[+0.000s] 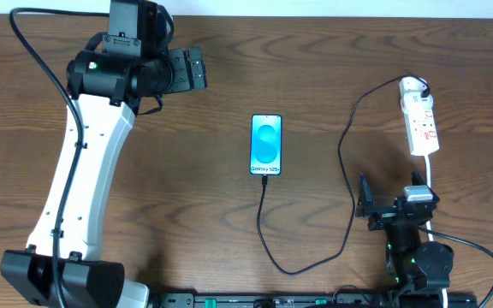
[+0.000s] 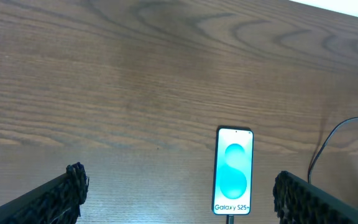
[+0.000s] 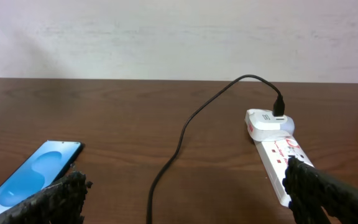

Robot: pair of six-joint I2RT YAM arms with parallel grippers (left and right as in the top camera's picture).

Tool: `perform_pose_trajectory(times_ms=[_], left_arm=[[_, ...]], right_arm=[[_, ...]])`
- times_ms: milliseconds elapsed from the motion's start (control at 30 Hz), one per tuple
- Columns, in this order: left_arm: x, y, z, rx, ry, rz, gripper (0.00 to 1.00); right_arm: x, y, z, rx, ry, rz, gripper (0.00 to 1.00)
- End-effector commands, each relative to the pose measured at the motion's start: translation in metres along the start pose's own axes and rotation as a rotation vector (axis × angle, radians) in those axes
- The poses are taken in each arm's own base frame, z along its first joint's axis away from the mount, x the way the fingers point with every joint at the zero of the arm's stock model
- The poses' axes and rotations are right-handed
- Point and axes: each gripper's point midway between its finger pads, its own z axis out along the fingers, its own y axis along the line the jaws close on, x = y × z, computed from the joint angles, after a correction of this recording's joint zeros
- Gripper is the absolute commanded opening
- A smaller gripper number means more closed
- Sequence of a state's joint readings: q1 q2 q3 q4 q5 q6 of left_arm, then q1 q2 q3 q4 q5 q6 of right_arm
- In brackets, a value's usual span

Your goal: Plug charger to phone and switch on socket

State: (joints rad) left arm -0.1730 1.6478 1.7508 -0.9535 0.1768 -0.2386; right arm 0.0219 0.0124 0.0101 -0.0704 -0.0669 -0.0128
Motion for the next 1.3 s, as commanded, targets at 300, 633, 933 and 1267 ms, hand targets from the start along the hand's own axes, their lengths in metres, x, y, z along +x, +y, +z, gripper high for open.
perform_pose_trajectory(times_ms=[300, 633, 933, 1267], left_arm=[[0.001, 0.004, 0.003, -0.014, 0.004, 0.000, 0.97], [0.010, 0.014, 0.001, -0.058, 0.040, 0.008, 0.97], [0.078, 0.050, 0.008, -0.173, 0.138, 0.004, 0.97], [0.116, 0.060, -0.040, -0.158, 0.018, 0.065, 0.98]], right_arm=[[0.001, -0.001, 0.000, 0.007, -0.001, -0.015, 0.99], [0.001, -0.001, 0.000, 0.007, -0.001, -0.015, 0.99], [0.001, -0.001, 0.000, 0.007, -0.001, -0.015, 0.99], [0.001, -0.001, 0.000, 0.007, -0.002, -0.015, 0.99]])
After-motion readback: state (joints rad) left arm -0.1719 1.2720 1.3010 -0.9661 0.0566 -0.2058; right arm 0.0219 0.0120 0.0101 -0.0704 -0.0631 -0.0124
